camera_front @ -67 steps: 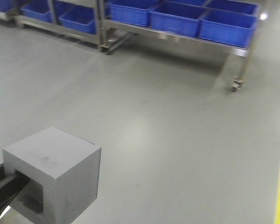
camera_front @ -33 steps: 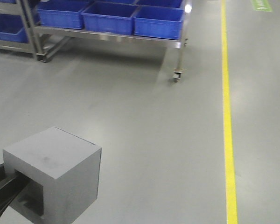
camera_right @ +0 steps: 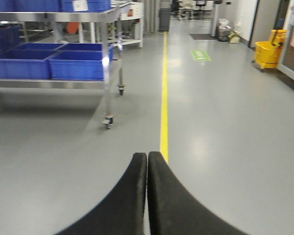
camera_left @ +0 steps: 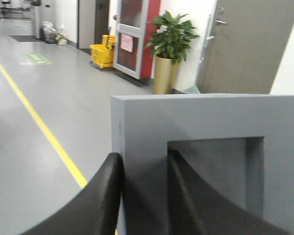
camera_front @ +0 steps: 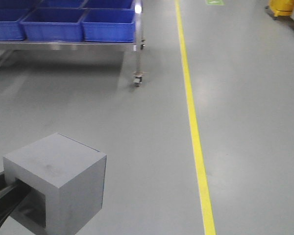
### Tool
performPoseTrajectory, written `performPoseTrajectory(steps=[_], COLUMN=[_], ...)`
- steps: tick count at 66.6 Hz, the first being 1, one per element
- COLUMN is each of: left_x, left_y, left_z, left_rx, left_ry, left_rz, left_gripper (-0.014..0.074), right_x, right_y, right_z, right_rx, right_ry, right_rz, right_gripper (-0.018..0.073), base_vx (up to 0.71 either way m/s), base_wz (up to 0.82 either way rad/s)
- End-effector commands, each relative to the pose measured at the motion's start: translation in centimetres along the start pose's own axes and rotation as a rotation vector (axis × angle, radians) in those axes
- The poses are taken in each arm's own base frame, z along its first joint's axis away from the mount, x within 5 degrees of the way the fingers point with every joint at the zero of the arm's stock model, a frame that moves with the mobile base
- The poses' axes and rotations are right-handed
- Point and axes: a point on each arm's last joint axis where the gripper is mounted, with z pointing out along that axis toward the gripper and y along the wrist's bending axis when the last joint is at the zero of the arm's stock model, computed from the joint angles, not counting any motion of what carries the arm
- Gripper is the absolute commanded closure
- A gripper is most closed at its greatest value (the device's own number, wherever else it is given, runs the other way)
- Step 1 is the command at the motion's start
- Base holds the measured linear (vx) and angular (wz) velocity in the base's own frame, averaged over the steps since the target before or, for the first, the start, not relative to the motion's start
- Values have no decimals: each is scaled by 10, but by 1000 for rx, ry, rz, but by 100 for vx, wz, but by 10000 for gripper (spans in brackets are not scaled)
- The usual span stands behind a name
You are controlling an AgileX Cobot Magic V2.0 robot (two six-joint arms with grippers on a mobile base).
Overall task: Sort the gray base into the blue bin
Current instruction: 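Drive away from the table holding the block in the left gripper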
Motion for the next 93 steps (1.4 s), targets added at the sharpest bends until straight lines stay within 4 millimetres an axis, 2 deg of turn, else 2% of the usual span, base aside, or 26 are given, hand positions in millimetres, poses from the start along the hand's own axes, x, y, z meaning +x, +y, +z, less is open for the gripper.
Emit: performPoseTrajectory(steps=[1,29,93], left_x=[-21,-21,-21], left_y=[-4,-4,-4], left_z=[-2,-2,-2], left_rx=[29,29,29], left_ry=[-140,-140,-140], left_rz=[-9,-9,-9], left_gripper=[602,602,602], right_x=[-1,-1,-1], right_y=[1,1,1], right_z=[1,1,1], right_rx=[-5,-5,-5], right_ry=[-52,-51,-52], right_rz=[-14,-14,-14], right_gripper=[568,568,568], base_vx=[16,24,38], base_wz=[-42,-25,2])
